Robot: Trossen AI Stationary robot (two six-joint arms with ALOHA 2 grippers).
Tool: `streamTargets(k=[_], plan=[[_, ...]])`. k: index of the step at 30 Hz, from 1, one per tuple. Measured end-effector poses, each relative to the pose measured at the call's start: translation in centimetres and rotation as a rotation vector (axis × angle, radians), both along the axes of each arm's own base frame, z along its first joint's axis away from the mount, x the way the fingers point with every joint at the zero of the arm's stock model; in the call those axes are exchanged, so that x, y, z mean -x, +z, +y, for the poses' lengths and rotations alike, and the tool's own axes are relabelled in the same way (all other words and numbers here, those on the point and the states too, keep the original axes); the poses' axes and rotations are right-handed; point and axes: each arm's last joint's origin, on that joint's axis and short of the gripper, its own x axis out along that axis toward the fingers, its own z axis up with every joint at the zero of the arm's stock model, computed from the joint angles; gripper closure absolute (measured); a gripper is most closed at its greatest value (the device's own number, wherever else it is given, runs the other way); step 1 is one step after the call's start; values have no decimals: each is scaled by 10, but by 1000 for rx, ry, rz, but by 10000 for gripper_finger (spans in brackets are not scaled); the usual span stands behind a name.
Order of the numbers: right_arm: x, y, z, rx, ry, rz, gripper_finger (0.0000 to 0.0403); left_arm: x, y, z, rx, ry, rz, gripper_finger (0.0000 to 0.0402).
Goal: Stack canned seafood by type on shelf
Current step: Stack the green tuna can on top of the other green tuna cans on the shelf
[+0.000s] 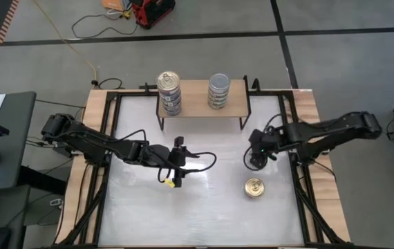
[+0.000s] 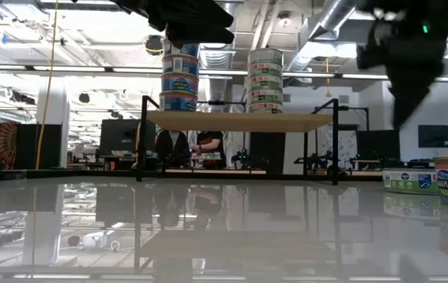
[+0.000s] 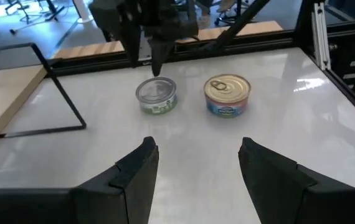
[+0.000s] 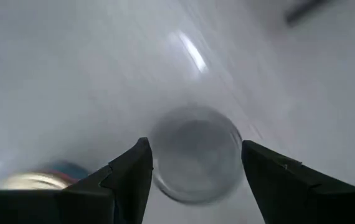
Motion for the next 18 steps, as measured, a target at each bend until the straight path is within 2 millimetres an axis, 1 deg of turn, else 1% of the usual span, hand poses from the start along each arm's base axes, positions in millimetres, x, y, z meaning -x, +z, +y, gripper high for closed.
streamTargets(k=[6, 8, 12, 16, 18], plan=[[10, -25, -9, 10, -138, 197, 133, 0, 0, 0, 41, 15, -1, 187], [13, -28, -13, 47, -197, 236, 133, 0, 0, 0, 50, 17, 0, 187], [22, -26, -19, 152, -303, 302, 133, 0, 0, -1, 63, 18, 0, 187], [20, -27, -24, 163, -332, 303, 133, 1, -1, -3, 71, 13, 1, 187], [20, -31, -28, 167, -338, 359, 133, 1, -1, -5, 70, 7, 2, 187]])
